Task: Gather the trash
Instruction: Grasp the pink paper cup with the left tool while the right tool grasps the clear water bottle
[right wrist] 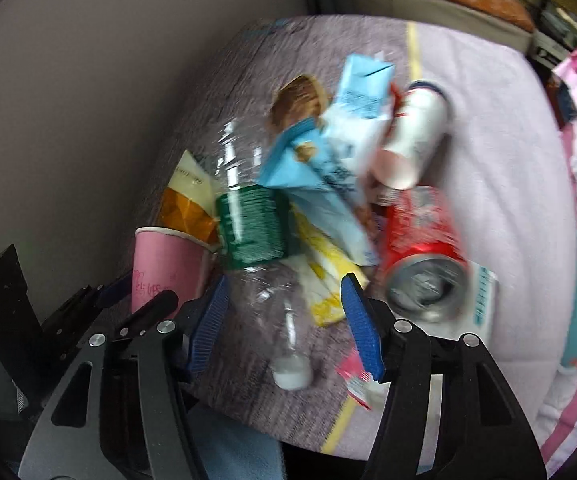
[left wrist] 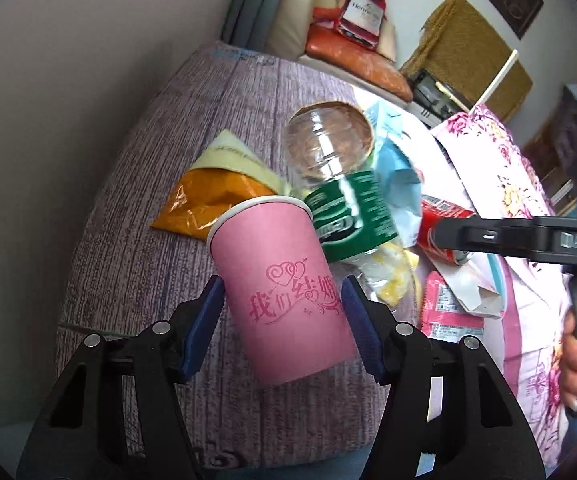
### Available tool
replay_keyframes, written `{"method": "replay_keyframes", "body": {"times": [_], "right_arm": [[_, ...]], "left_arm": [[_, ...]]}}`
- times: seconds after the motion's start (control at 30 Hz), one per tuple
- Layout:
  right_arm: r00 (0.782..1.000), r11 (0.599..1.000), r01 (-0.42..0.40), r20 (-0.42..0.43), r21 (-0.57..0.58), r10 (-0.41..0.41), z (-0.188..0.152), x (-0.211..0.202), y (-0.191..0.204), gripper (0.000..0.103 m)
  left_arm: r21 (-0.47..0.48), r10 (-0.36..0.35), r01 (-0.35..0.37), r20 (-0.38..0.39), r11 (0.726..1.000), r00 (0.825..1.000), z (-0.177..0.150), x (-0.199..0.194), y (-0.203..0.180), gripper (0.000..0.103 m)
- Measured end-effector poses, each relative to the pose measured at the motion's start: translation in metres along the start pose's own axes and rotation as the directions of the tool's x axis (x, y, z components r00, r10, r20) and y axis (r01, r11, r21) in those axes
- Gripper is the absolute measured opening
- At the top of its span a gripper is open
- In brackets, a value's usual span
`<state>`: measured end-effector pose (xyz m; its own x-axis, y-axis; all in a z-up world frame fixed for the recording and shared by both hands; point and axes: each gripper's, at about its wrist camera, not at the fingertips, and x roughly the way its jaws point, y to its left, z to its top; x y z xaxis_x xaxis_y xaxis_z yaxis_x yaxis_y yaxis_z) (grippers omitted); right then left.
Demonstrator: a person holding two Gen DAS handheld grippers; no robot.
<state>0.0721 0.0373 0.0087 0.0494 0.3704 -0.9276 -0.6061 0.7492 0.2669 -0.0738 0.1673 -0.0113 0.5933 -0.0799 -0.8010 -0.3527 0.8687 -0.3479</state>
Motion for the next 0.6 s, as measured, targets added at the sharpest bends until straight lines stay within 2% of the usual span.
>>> {"method": "replay_keyframes", "body": {"times": [0.2,0.33,0.5,0.53,0.57,0.6], "right_arm": [[0.996,1.0,-0.015,-0.087,-0.023,0.012,0.022,0.043,0.009,0.058],[0.993,0.999,-0.014,-0.117,-0.031,0.01,0.028,0.064,0.011,0.065],[0.993,0.999,-0.023,-0.118,-0.031,0.019,0.031,0.077,0.012,0.065],[0.994,0.999,-0.022,-0.106,-0.046,0.017,0.031,0.076,0.015,0.06],[0.996,0.998,-0.023,-0.09,-0.061,0.017,0.03,0.072,0.018,0.06],[0.997,0.997,-0.025,-0.074,-0.067,0.02,0.029,0.069,0.019,0.06]], "left_arm": [[-0.013,-0.04,0.04,-0.034,0.999,0.999,-0.002,0.008,0.017,0.062],[-0.018,-0.052,0.051,-0.074,0.999,0.996,-0.006,0.018,0.02,0.062],[-0.048,-0.072,0.068,-0.091,0.997,0.993,-0.008,0.025,0.019,0.067],[-0.053,-0.074,0.069,-0.095,0.996,0.993,-0.009,0.027,0.019,0.068],[-0.054,-0.075,0.07,-0.1,0.996,0.992,-0.009,0.028,0.017,0.067],[-0.047,-0.07,0.065,-0.104,0.997,0.992,-0.01,0.029,0.013,0.062]]}}
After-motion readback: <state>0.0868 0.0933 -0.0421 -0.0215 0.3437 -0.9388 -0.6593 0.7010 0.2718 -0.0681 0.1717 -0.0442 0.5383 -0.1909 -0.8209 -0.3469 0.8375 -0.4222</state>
